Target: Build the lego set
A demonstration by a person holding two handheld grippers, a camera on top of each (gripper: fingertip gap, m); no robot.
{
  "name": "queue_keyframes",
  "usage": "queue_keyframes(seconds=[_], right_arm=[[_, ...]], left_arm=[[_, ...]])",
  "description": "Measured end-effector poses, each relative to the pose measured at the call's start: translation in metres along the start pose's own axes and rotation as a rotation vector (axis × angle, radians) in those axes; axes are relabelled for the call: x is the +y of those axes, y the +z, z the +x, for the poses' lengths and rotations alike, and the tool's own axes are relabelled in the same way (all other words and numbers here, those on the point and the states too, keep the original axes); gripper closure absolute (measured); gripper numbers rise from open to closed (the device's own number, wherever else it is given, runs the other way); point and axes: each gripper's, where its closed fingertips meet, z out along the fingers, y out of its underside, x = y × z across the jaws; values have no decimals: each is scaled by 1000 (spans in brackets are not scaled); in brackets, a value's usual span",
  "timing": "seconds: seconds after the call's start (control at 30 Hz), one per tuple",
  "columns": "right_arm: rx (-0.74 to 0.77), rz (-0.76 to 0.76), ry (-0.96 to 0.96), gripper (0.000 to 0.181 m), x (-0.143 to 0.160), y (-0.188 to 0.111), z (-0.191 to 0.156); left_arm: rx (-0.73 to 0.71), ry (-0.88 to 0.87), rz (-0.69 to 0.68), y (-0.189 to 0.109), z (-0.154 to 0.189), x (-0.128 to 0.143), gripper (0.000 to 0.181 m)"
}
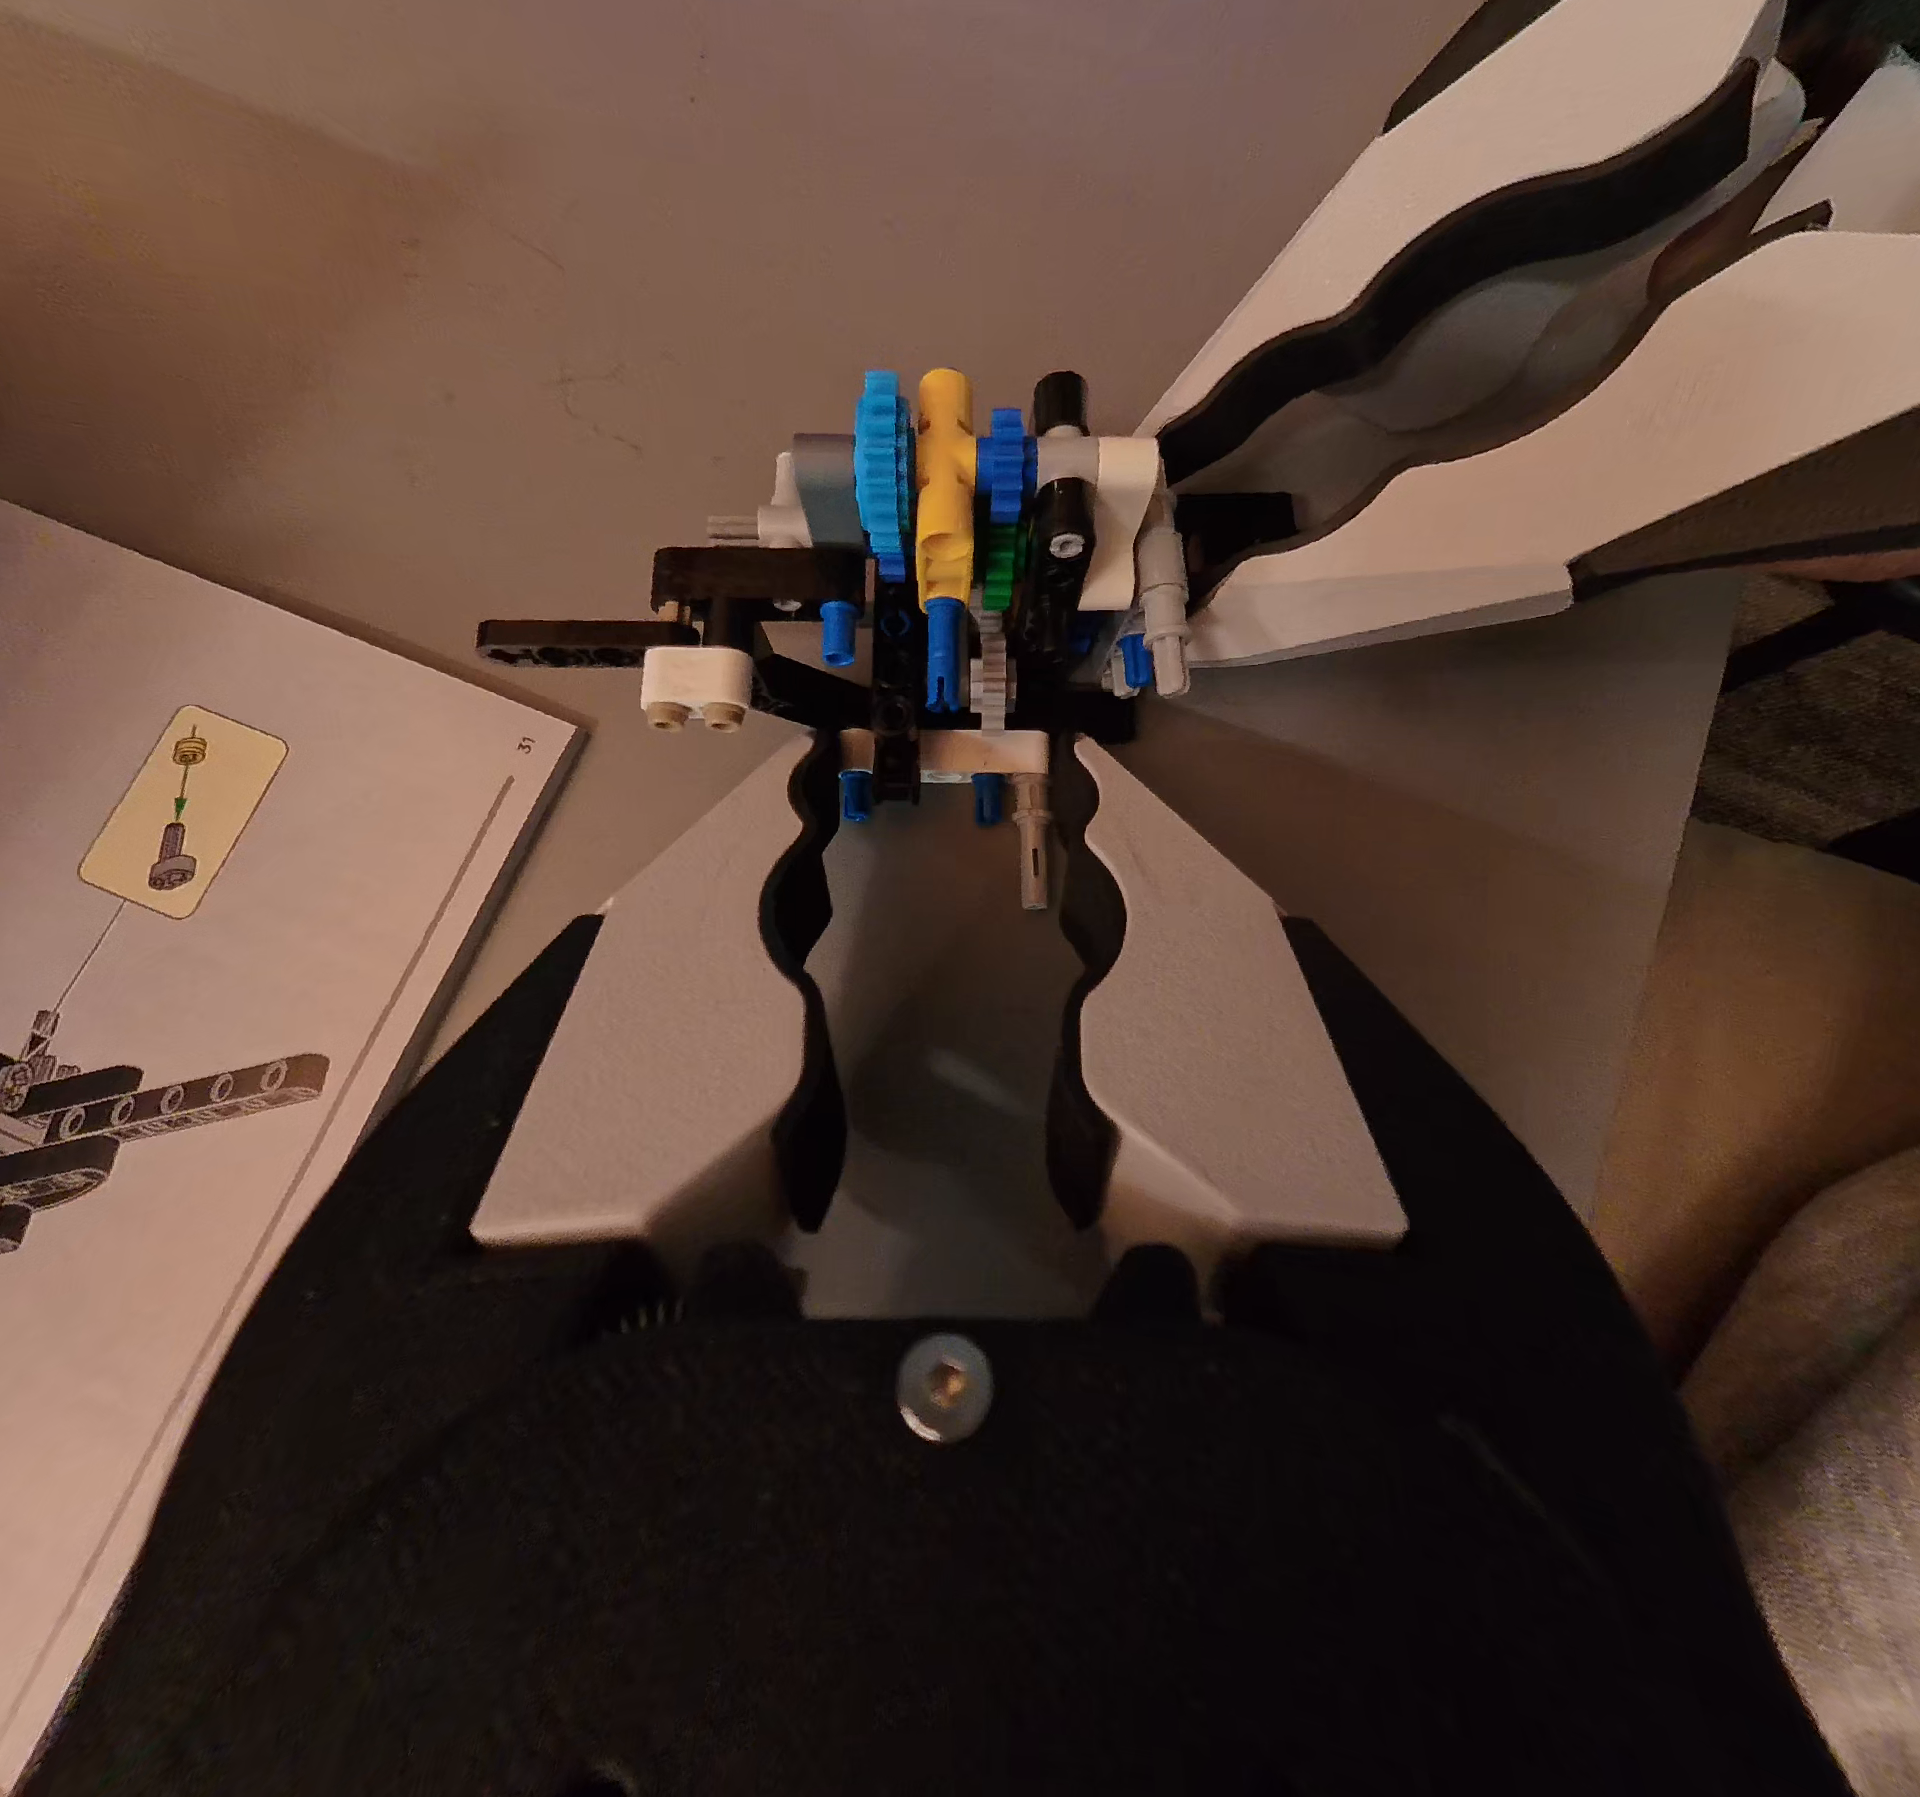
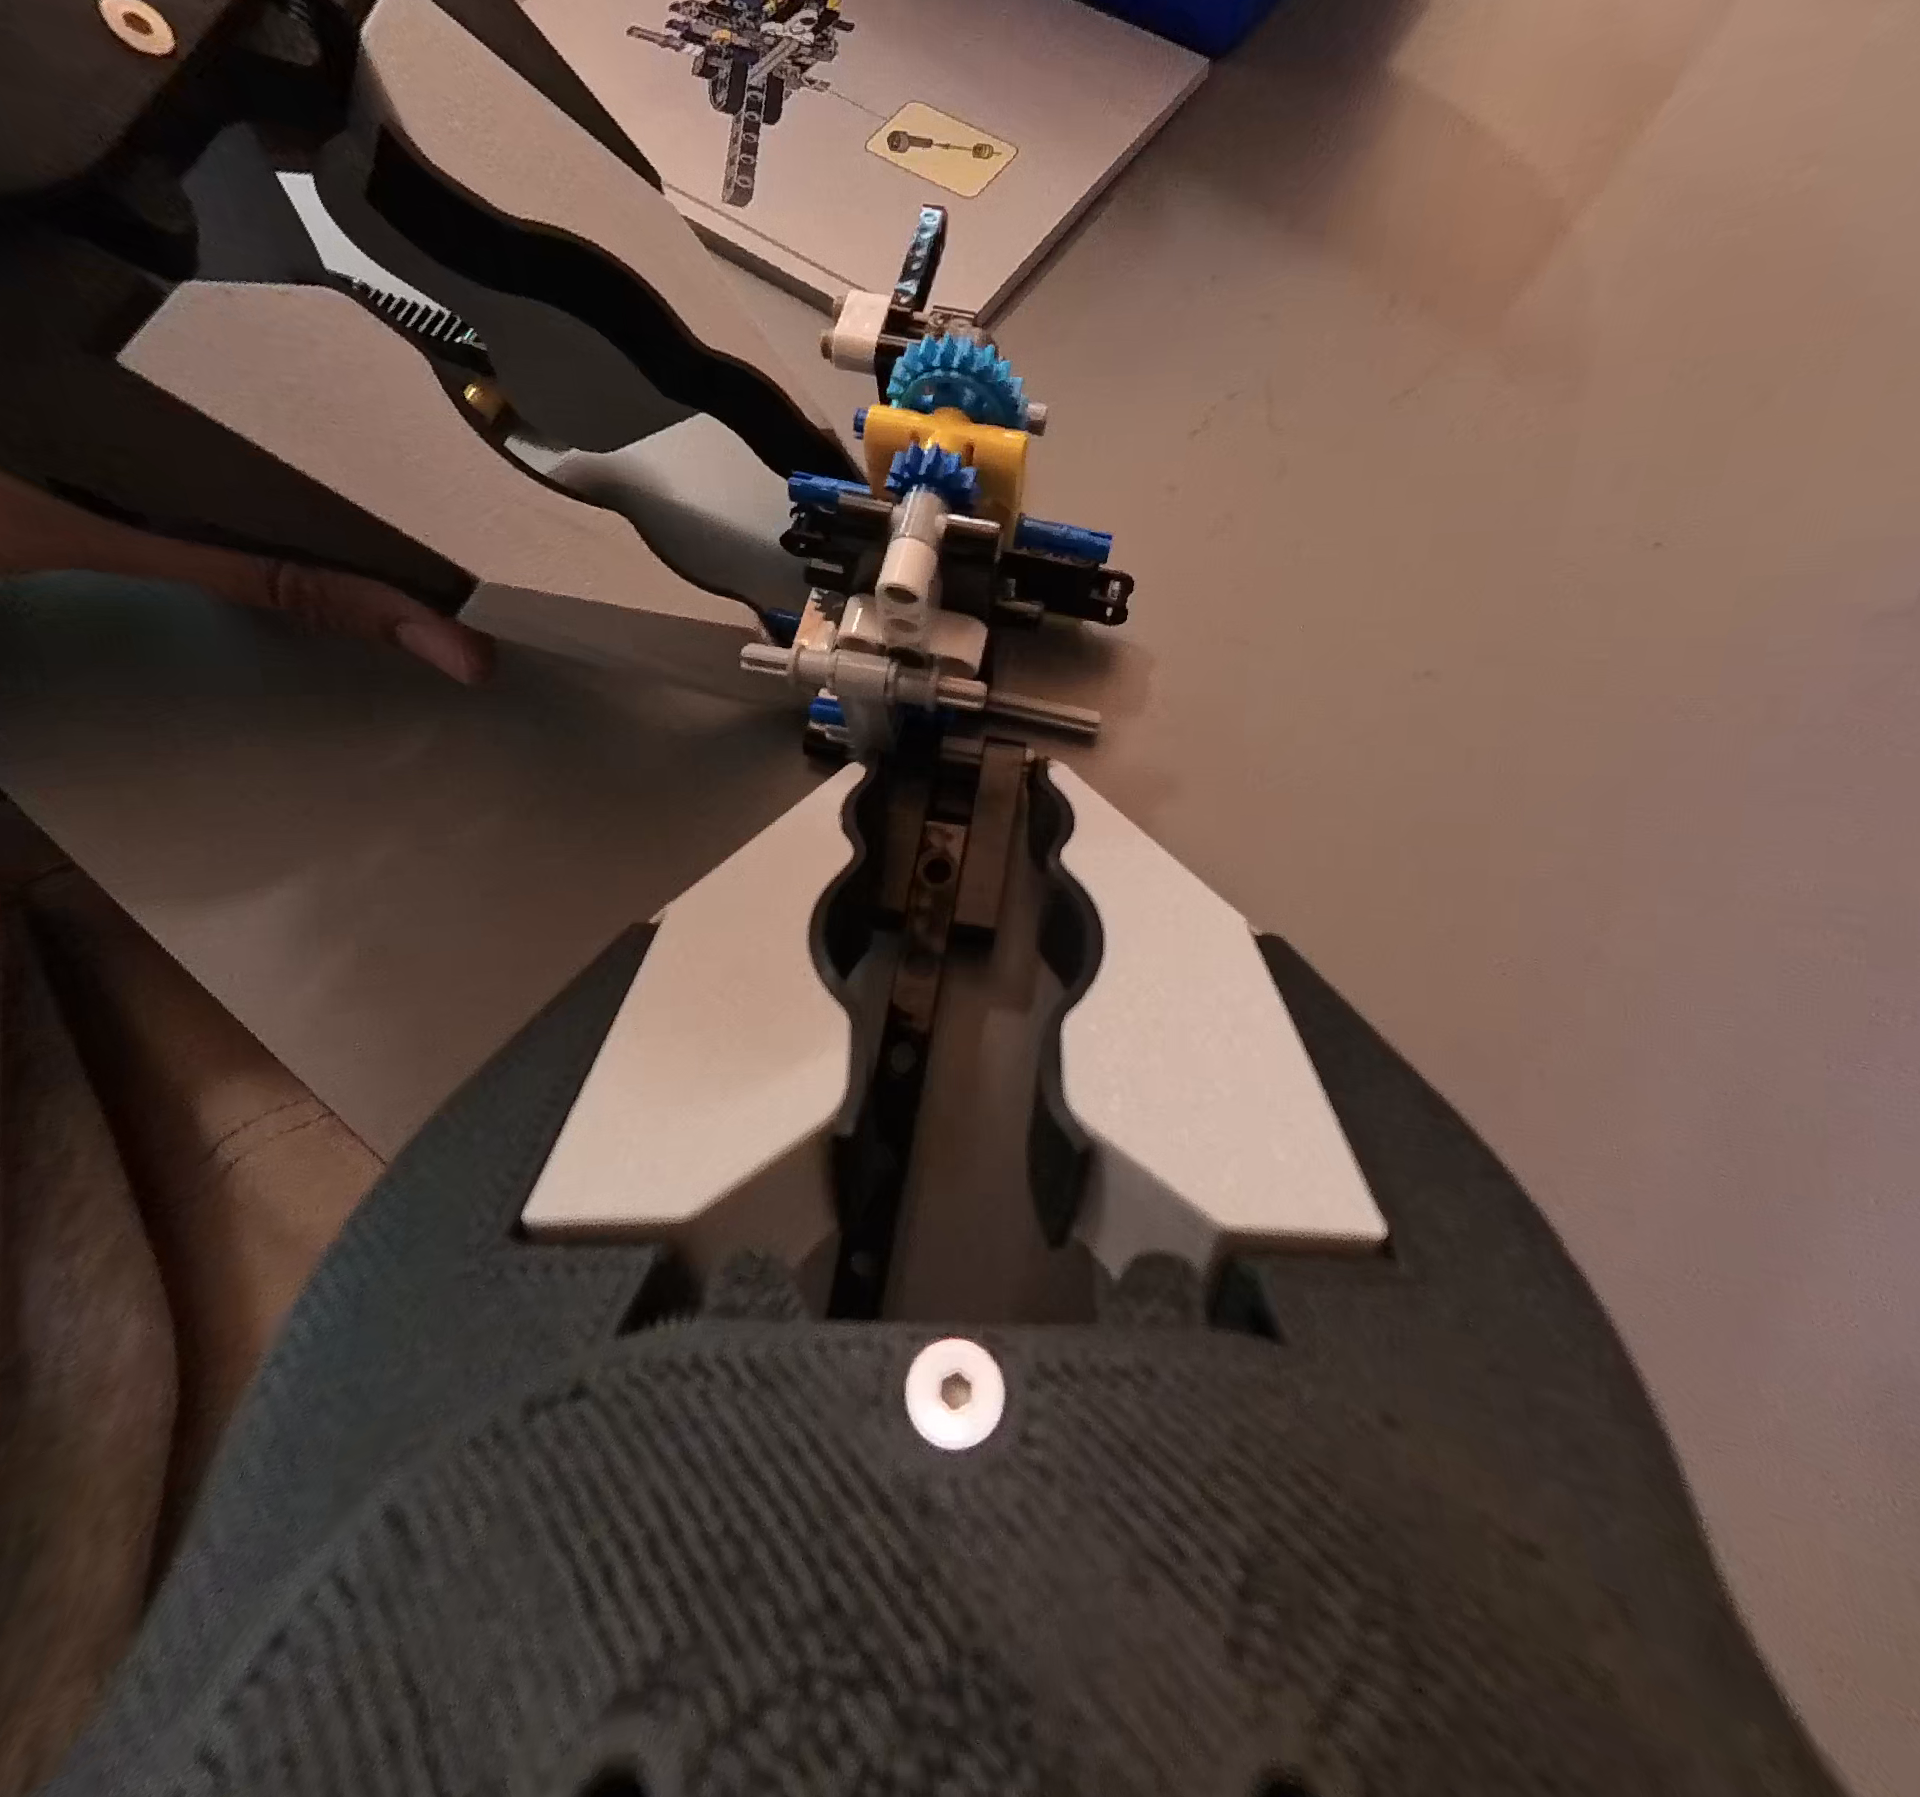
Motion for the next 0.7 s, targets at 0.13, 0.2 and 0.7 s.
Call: queue_keyframes(seconds=[0.13, 0.2, 0.7], right_arm=[[2, -1, -6, 154, 0, 0, 0], [3, -2, -10, 154, 0, 0, 0], [14, -12, -32, 154, 1, 0, 0]], left_arm=[[1, 1, 0, 0, 0, 0, 140], [0, 1, 0, 0, 0, 0, 140], [-3, 2, 1, 0, 0, 0, 140]])
